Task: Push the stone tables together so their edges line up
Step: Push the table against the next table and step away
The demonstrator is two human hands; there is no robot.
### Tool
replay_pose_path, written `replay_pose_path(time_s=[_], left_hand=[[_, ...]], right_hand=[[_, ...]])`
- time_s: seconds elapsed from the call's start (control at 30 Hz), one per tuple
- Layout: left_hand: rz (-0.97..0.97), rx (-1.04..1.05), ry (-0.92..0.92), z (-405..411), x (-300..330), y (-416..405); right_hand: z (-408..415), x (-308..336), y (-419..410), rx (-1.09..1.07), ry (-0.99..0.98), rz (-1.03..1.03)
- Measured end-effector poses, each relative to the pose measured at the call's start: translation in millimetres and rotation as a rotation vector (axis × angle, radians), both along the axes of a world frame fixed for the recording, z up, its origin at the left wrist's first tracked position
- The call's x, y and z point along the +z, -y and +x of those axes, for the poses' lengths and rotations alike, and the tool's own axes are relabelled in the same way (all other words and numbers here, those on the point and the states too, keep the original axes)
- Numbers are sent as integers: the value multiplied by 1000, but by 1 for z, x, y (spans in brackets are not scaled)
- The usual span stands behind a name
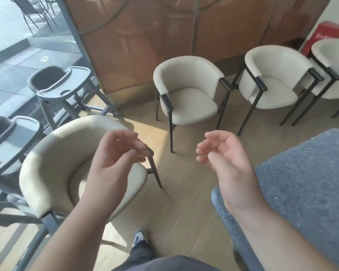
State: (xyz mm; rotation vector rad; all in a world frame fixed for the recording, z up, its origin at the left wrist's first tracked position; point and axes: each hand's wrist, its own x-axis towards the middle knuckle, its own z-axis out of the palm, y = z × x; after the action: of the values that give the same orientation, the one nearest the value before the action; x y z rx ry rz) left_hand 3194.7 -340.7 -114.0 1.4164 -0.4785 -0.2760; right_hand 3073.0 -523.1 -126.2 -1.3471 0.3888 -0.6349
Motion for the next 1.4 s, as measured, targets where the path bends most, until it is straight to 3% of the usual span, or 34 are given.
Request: replay_pose_path(time_s=[0.6, 0.9, 1.13, 1.4], left_hand=[[36, -292, -77, 279, -7, 131], [83, -557, -102, 283, -21, 262], [105, -759, 19, 250, -10, 402], [153, -886, 10, 241, -22, 505]], right_hand=[[251, -7, 72, -242, -54, -59], [221, -12, 165, -527, -109, -44], [174, -14, 270, -740, -132, -10], [160, -14, 344, -875, -116, 40]])
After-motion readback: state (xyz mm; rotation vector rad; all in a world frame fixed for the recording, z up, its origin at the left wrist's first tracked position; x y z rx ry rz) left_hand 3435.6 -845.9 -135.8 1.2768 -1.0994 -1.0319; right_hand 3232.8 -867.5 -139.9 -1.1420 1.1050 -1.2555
